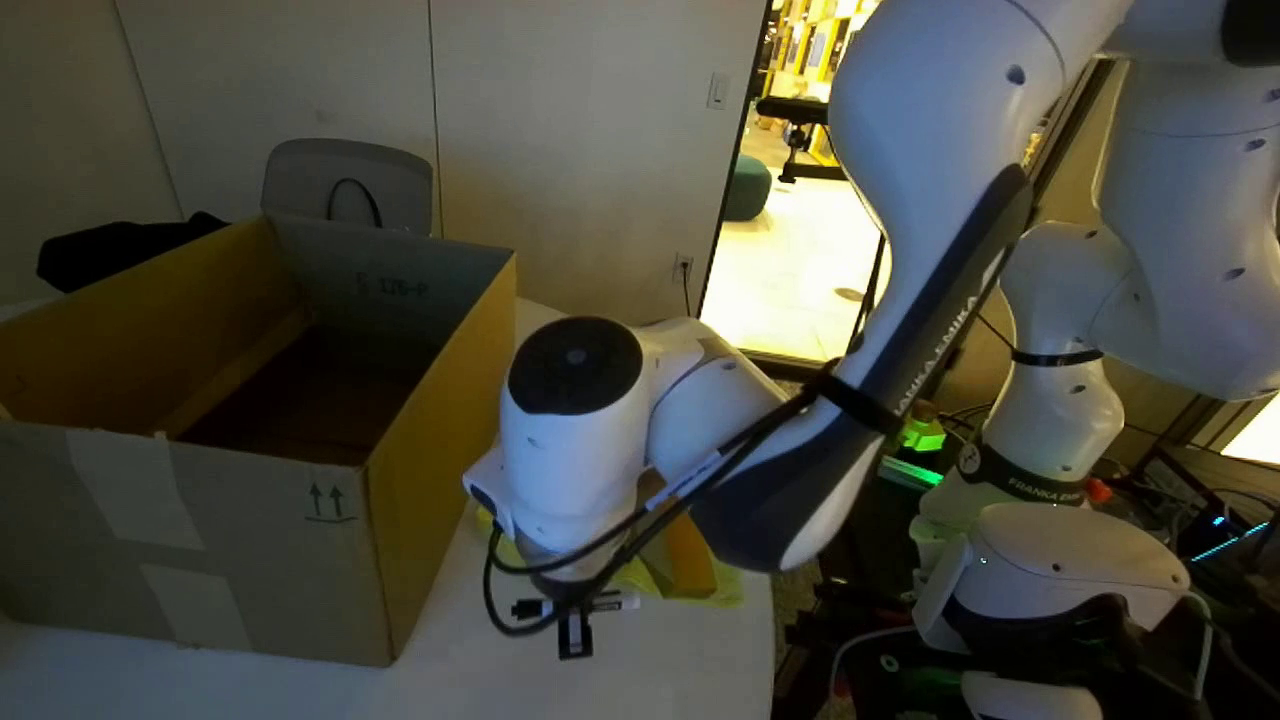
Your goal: Put the marker on the towel then put the towel in the box
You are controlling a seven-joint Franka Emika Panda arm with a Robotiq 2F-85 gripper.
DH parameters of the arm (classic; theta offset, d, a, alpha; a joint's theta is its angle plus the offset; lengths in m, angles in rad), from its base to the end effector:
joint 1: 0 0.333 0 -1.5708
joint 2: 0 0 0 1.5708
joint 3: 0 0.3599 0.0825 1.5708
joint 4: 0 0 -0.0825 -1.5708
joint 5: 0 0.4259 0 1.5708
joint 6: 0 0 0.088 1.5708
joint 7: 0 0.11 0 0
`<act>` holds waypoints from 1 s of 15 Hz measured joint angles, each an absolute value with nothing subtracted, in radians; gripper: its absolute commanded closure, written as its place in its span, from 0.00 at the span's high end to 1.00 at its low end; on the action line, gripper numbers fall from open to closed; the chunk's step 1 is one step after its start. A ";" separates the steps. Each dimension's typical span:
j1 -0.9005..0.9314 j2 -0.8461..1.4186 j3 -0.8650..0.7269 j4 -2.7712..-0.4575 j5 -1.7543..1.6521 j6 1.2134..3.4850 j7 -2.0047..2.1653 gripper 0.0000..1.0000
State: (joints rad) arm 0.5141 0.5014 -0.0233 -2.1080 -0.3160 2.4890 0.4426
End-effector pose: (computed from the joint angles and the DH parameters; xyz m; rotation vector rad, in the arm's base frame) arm 0.5346 0.2866 0.1640 2.8842 0.4563 -0.0338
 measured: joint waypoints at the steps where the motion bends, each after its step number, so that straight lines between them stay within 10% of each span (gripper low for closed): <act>1: 0.490 0.489 -0.029 -2.121 -0.322 2.489 0.441 0.10; 15: 0.283 0.541 -0.132 -2.177 -0.351 2.492 0.455 0.11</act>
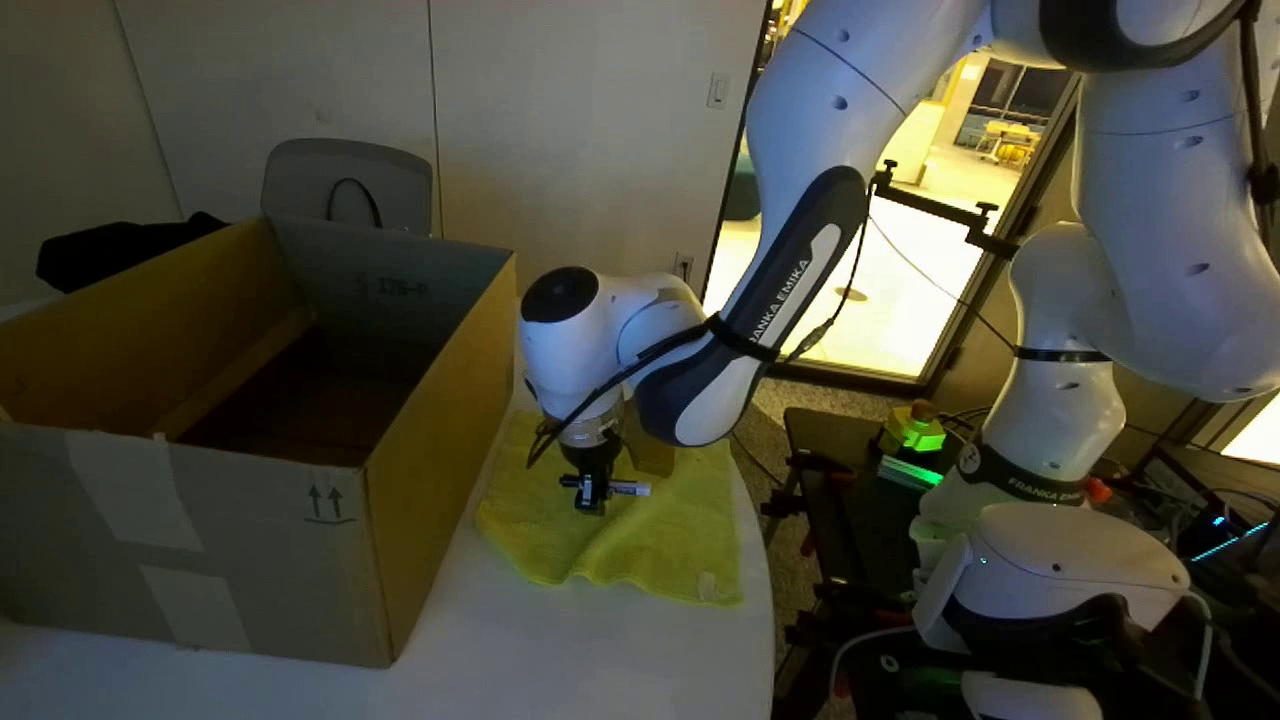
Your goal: Put the marker on the towel then put the towel in the box
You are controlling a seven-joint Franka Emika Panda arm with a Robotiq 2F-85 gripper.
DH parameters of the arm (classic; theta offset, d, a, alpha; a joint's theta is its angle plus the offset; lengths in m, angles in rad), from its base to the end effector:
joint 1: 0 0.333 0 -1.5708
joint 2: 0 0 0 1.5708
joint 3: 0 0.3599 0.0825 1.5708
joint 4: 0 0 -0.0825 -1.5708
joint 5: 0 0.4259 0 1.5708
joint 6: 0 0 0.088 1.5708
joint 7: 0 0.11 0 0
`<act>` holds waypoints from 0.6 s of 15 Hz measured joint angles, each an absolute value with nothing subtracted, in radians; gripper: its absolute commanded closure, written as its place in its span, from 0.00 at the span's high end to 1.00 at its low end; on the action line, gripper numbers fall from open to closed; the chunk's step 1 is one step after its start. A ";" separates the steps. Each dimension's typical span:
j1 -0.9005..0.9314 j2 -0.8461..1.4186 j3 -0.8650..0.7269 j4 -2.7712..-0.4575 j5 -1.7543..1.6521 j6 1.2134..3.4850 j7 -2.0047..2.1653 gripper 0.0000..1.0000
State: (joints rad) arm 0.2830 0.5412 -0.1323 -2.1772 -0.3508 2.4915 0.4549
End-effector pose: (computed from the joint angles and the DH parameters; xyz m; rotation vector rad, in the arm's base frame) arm 0.5620 0.0826 0.1201 2.8290 0.0167 -0.2048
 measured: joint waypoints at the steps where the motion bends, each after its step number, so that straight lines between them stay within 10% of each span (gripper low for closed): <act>1: 0.282 0.550 -0.136 -2.178 -0.351 2.492 0.459 0.12; 9: 0.282 0.561 -0.153 -2.190 -0.351 2.496 0.500 0.76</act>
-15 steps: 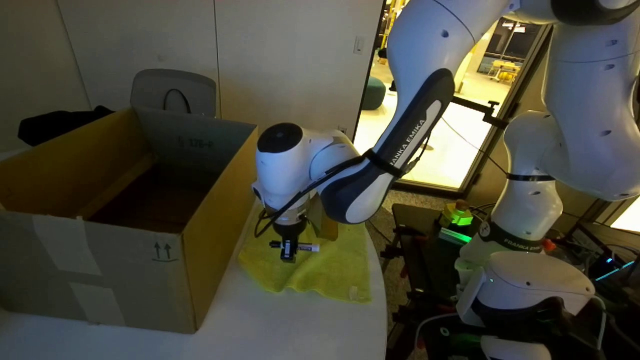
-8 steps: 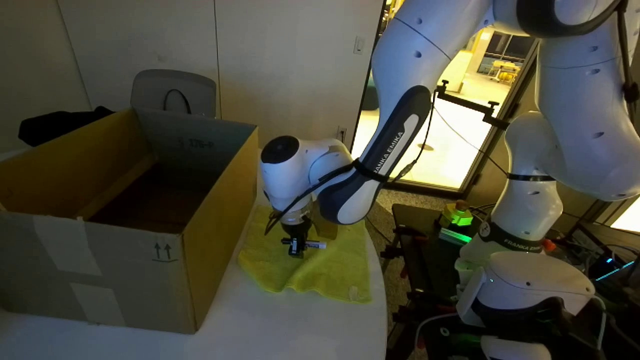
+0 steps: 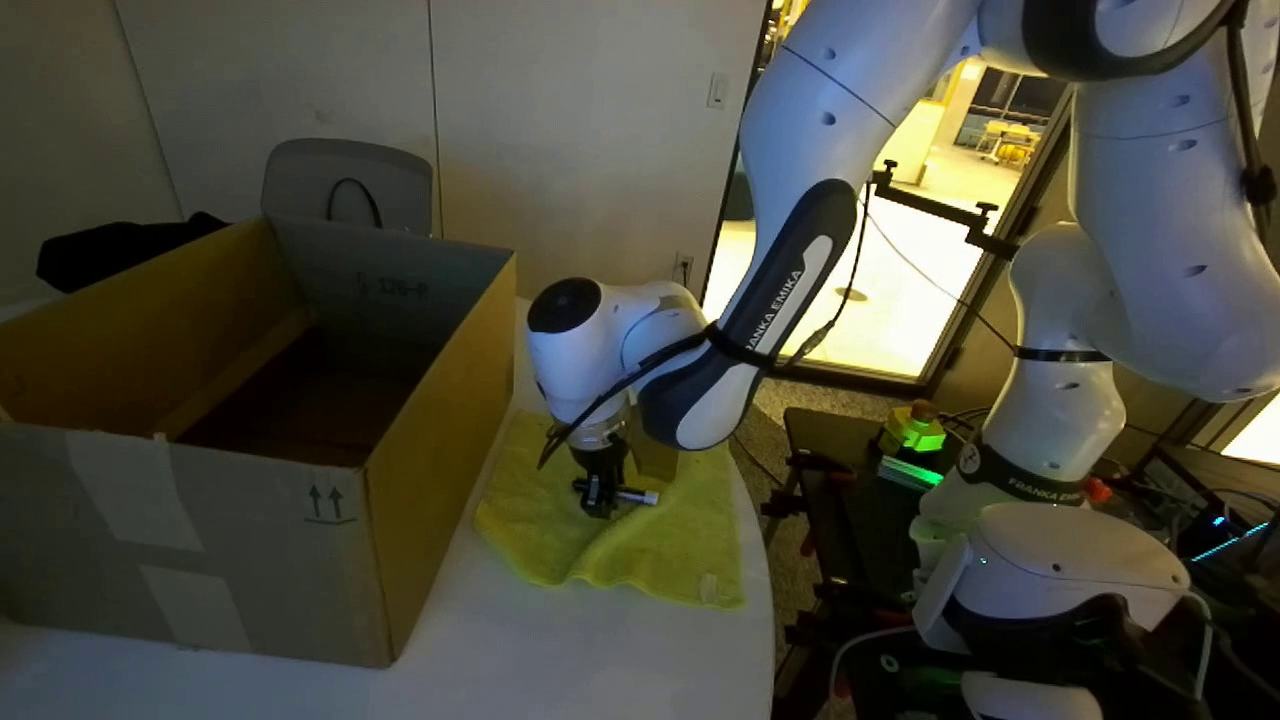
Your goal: Put the marker on the towel then put the towel in the box
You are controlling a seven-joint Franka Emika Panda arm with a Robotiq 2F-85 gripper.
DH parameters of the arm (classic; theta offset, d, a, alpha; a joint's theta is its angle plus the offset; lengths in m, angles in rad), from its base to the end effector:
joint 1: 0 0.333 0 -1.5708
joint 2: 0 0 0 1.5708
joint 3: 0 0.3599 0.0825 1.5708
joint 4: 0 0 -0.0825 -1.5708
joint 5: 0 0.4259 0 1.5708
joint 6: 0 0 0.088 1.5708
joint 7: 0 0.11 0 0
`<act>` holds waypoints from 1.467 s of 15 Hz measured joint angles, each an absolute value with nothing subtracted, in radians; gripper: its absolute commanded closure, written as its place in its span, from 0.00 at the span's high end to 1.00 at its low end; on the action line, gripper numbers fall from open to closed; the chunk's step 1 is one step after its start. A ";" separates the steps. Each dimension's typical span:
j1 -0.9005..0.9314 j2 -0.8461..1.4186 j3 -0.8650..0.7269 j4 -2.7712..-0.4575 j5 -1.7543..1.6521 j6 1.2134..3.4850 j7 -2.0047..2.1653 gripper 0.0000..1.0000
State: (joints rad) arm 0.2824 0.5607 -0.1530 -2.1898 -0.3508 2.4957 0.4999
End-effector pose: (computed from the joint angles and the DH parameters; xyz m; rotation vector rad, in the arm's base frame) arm 0.5544 0.0680 0.1065 2.8079 -0.0687 -0.2321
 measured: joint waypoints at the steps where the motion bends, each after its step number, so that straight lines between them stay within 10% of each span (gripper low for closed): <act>1: 0.283 0.553 -0.155 -2.196 -0.351 2.498 0.504 0.83; 4: 0.283 0.517 -0.159 -2.227 -0.351 2.502 0.516 1.00; 22: 0.347 0.351 -0.015 -2.593 -0.361 2.792 0.474 1.00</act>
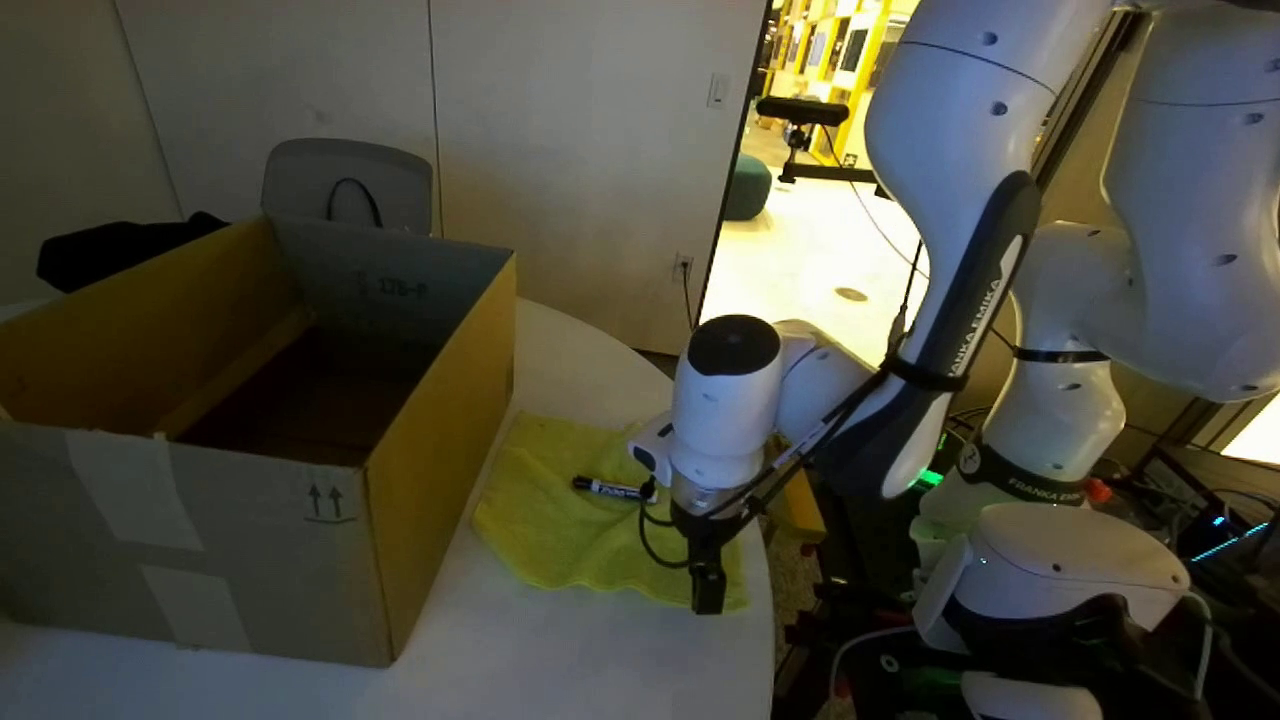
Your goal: Put the marker on the towel then put the towel in the box
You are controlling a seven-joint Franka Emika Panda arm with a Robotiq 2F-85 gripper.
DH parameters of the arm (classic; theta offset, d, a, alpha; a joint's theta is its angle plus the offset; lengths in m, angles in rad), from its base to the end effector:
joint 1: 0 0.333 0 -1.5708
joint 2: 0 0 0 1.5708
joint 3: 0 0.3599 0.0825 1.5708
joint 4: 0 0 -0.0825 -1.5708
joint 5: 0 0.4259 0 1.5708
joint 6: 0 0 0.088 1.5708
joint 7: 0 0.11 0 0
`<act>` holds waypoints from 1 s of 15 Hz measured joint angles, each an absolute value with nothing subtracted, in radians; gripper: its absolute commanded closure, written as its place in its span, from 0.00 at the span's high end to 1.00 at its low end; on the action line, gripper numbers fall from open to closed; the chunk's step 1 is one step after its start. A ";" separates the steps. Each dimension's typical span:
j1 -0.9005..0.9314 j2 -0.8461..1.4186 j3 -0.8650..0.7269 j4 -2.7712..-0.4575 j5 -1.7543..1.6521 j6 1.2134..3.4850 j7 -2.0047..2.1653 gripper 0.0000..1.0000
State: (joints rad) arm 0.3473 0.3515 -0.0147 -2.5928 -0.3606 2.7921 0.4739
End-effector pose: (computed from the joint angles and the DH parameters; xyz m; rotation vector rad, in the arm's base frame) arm 0.4045 0.1558 0.1183 2.9690 0.3095 -0.1474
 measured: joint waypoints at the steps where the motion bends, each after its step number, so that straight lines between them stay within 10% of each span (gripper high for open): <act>1: 0.363 0.357 -0.019 -2.596 -0.369 2.799 0.474 1.00; 7: 0.437 0.402 -0.074 -2.594 -0.405 2.840 0.474 1.00; 15: 0.432 0.420 -0.076 -2.590 -0.383 2.864 0.424 0.39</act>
